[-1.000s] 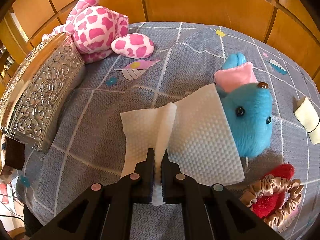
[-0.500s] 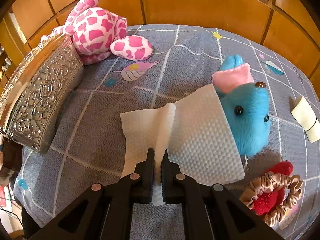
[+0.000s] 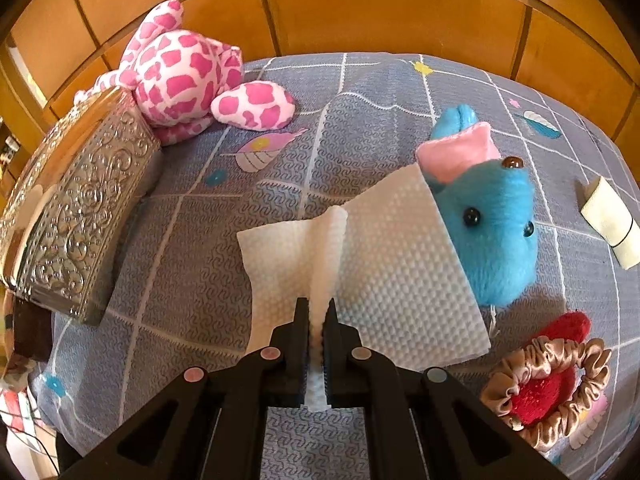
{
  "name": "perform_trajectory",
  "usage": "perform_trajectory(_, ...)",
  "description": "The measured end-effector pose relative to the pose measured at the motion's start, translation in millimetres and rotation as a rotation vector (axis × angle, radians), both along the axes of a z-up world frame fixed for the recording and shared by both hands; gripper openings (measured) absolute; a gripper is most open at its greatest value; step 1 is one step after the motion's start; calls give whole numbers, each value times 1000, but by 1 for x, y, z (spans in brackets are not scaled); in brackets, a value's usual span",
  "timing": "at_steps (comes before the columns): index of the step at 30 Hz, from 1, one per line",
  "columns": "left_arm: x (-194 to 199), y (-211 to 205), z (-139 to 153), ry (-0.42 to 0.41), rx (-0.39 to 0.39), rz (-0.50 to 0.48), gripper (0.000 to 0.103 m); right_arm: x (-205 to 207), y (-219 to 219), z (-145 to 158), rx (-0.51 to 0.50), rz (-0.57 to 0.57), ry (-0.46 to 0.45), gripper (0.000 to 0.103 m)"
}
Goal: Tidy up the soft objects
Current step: 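Carry the Tempo pack into the gold tray and open the left gripper while the right holds the wipe, then carry the white wipe sheet into the gold tray and open the right gripper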
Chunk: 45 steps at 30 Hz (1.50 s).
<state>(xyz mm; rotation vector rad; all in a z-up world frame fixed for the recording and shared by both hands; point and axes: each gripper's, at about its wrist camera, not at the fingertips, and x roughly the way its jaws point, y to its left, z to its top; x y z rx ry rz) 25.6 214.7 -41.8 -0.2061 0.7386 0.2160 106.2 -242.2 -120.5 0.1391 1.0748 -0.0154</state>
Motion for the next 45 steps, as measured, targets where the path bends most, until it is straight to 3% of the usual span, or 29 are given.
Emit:
perform_trajectory(3, -13, -5, 10, -47, 32, 8, 94, -1, -5, 5, 44, -32, -22, 4)
perform_trajectory(6, -21, -9, 18, -72, 42, -5, 94, 1, -10, 12, 78, -59, -44, 3)
perform_trajectory(10, -29, -17, 25, -91, 87, 12, 103, 8, -14, 27, 120, -75, -78, 3)
perform_trajectory(17, -34, -27, 30, -102, 124, -10, 103, 30, 4, 72, 174, -45, -169, 3)
perform_trajectory(24, -33, -22, 23, -70, 95, 8, 103, 55, 64, 138, 198, 93, -304, 3)
perform_trajectory(32, -34, -14, 20, -65, 90, 30, 103, 73, 155, 187, 221, 290, -392, 3)
perform_trajectory(40, -43, 6, 21, -59, 95, 95, 103, 65, 244, 192, 423, 530, -356, 3)
perform_trajectory(45, -53, 36, 23, -64, 93, 197, 103, 51, 296, 160, 533, 654, -244, 3)
